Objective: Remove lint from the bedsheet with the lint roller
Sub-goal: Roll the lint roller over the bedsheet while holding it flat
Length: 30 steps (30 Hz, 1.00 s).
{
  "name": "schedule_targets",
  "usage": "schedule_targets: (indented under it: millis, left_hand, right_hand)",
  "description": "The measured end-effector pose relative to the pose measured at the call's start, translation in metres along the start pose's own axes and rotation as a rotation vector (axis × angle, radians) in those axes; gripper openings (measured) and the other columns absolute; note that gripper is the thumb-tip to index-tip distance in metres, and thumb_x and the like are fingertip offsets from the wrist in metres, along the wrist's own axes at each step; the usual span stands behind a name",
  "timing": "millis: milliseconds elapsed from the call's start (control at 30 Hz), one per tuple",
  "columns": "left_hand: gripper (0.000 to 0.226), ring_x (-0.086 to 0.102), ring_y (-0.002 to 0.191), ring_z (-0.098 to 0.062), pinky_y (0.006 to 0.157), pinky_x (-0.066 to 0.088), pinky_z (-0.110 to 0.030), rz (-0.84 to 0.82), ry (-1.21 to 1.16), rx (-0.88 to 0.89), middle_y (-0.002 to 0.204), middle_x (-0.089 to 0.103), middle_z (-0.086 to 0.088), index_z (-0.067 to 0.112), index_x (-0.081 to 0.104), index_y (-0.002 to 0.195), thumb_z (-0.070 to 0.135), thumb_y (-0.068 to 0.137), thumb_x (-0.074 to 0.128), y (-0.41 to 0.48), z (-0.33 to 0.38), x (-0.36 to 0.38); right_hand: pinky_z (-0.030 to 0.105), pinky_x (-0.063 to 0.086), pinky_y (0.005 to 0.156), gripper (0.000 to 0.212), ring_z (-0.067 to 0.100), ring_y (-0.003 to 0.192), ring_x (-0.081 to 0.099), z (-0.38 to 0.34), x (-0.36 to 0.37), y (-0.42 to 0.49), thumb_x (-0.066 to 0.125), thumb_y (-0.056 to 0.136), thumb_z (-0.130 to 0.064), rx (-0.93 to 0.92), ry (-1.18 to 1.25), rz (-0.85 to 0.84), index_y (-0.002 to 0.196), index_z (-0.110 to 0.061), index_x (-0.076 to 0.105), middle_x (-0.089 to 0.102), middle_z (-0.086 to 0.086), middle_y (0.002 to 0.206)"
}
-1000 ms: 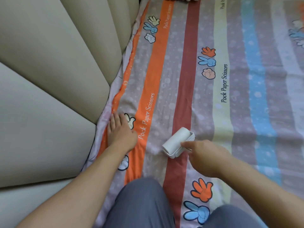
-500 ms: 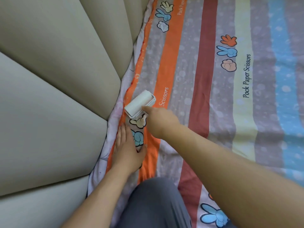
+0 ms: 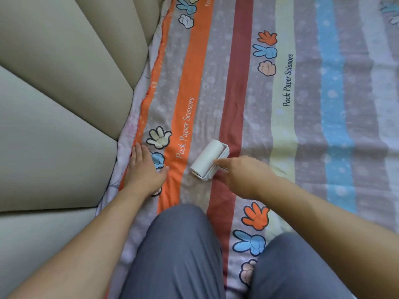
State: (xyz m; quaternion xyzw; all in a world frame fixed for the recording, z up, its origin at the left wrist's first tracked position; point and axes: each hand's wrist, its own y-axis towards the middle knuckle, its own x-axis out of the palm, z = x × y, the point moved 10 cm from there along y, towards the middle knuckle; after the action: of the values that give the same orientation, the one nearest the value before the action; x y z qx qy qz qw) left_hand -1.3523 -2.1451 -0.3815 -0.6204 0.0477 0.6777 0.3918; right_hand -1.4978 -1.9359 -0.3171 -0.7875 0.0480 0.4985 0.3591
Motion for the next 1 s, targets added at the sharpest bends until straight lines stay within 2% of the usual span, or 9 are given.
schedule_targets:
  millis: [100, 200, 300, 400, 467, 567, 733, 867, 1000]
  left_hand:
    - [0.101, -0.007, 0.155, -0.035, 0.126, 0.000, -0.041, 0.027, 0.013, -0.013, 0.166, -0.006, -0.026, -0.001, 0.000, 0.159, 0.042, 0.094, 0.064, -0.006, 0.014, -0.012]
    - [0.094, -0.011, 0.155, -0.035, 0.126, 0.002, -0.046, 0.085, 0.051, 0.137, 0.167, -0.005, -0.022, 0.007, 0.005, 0.161, 0.037, 0.092, 0.062, -0.014, 0.059, -0.022]
    - [0.083, -0.008, 0.156, -0.031, 0.127, 0.003, -0.045, 0.017, 0.083, 0.293, 0.169, -0.002, -0.016, 0.015, 0.013, 0.162, 0.034, 0.094, 0.058, -0.021, 0.109, -0.011]
    - [0.079, -0.004, 0.157, -0.029, 0.127, 0.005, -0.043, -0.062, 0.097, 0.345, 0.170, 0.002, -0.011, 0.017, 0.018, 0.160, 0.034, 0.095, 0.058, -0.013, 0.140, 0.011]
    - [0.084, 0.000, 0.157, -0.029, 0.127, 0.009, -0.044, -0.093, 0.031, 0.330, 0.169, 0.010, -0.012, 0.014, 0.021, 0.158, 0.035, 0.090, 0.064, -0.005, 0.145, 0.023]
    - [0.102, 0.011, 0.155, -0.031, 0.125, 0.015, -0.044, -0.089, -0.054, 0.287, 0.166, 0.018, -0.015, 0.008, 0.023, 0.157, 0.043, 0.079, 0.079, 0.002, 0.140, 0.027]
    - [0.128, -0.012, 0.156, -0.024, 0.127, 0.000, -0.045, -0.149, 0.063, 0.247, 0.170, -0.009, -0.009, 0.011, 0.001, 0.162, 0.062, 0.074, 0.079, -0.003, 0.138, 0.037]
    - [0.134, -0.019, 0.154, -0.023, 0.125, -0.006, -0.049, -0.146, 0.156, 0.175, 0.169, -0.015, -0.008, 0.015, -0.005, 0.162, 0.072, 0.070, 0.075, -0.010, 0.146, 0.042]
    - [0.129, -0.017, 0.155, -0.024, 0.125, -0.003, -0.053, -0.131, 0.211, 0.153, 0.168, -0.017, -0.008, 0.023, -0.005, 0.162, 0.072, 0.073, 0.073, -0.025, 0.165, 0.043]
  right_hand:
    - [0.037, 0.050, 0.087, 0.052, 0.025, 0.109, 0.057, 0.027, -0.005, -0.035, 0.042, 0.094, -0.024, 0.041, 0.010, -0.132, 0.141, -0.046, 0.040, 0.055, 0.000, 0.135]
    - [0.032, 0.048, 0.087, 0.050, 0.018, 0.098, 0.054, 0.045, -0.033, -0.068, 0.046, 0.092, -0.022, 0.064, 0.131, -0.175, 0.136, -0.045, 0.047, 0.056, -0.004, 0.132]
    - [0.031, 0.048, 0.084, 0.046, 0.020, 0.098, 0.055, 0.053, -0.065, -0.067, 0.046, 0.093, -0.025, 0.074, 0.184, -0.023, 0.134, -0.045, 0.049, 0.058, -0.001, 0.130]
    - [0.032, 0.046, 0.081, 0.047, 0.027, 0.107, 0.058, 0.059, -0.079, -0.026, 0.041, 0.096, -0.024, 0.128, 0.202, 0.182, 0.141, -0.039, 0.044, 0.058, 0.005, 0.132]
    - [0.036, 0.048, 0.086, 0.051, 0.030, 0.113, 0.056, 0.060, -0.071, 0.007, 0.040, 0.095, -0.022, 0.139, 0.229, 0.235, 0.144, -0.038, 0.040, 0.057, 0.008, 0.133]
    - [0.037, 0.046, 0.088, 0.053, 0.031, 0.116, 0.054, 0.060, -0.037, 0.031, 0.039, 0.096, -0.021, 0.131, 0.240, 0.154, 0.146, -0.037, 0.036, 0.055, 0.010, 0.135]
    - [0.035, 0.051, 0.068, 0.055, 0.025, 0.087, 0.057, 0.087, 0.001, 0.002, 0.037, 0.098, -0.021, 0.140, 0.196, 0.082, 0.148, -0.040, 0.028, 0.061, 0.009, 0.119]
    - [0.038, 0.054, 0.074, 0.055, 0.026, 0.096, 0.059, 0.112, 0.017, -0.040, 0.037, 0.097, -0.019, 0.129, 0.170, 0.035, 0.147, -0.042, 0.029, 0.059, 0.008, 0.122]
    - [0.034, 0.050, 0.067, 0.055, 0.027, 0.096, 0.060, 0.133, 0.033, -0.072, 0.036, 0.097, -0.021, 0.148, 0.171, 0.002, 0.146, -0.045, 0.029, 0.060, 0.006, 0.122]
